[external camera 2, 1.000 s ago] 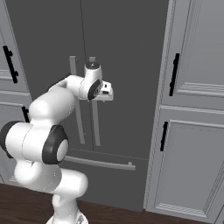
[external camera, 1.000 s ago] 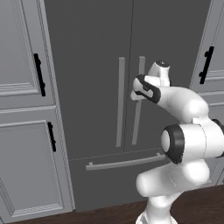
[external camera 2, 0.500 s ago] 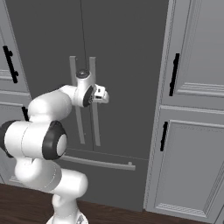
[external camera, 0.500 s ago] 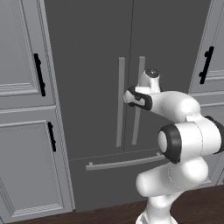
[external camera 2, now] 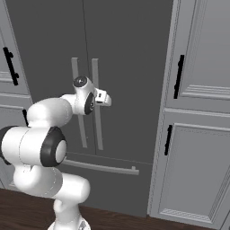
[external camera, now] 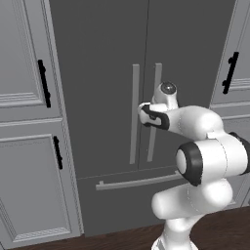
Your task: Grab a lemon wedge from the fridge and one ice cube from the ice bowl, and put them in the glass of lemonade.
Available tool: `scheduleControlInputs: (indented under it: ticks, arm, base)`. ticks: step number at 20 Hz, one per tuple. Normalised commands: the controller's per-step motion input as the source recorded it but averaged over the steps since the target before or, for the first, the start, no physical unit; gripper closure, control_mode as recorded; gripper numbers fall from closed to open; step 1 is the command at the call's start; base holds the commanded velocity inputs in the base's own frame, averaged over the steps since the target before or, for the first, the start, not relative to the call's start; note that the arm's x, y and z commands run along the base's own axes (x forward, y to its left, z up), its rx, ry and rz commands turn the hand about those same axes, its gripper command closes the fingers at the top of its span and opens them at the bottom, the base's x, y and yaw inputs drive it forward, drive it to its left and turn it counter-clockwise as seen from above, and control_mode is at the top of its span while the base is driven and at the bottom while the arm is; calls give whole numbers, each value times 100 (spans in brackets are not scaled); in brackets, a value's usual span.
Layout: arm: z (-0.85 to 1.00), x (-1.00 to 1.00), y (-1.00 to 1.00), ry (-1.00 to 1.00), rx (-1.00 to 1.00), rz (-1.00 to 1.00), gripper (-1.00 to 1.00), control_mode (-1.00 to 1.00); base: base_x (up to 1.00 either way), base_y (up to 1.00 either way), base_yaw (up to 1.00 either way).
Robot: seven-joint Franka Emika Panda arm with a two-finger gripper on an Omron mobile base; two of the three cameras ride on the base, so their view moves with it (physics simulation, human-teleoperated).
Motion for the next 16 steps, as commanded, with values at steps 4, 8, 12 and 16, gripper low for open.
scheduleControlInputs:
  ticks: [4, 8, 12, 16]
  arm:
    - [0, 53, -16, 0, 0, 0, -100, -100]
    - [-21, 36, -14, -3, 1, 0, -100, -100]
    - [-5, 21, 0, 0, 1, 0, -100, -100]
    - [0, 47, 0, 0, 0, 0, 100, -100]
  base:
    - [0, 0, 0]
    - [0, 0, 0]
    - [0, 0, 0]
    - [0, 0, 0]
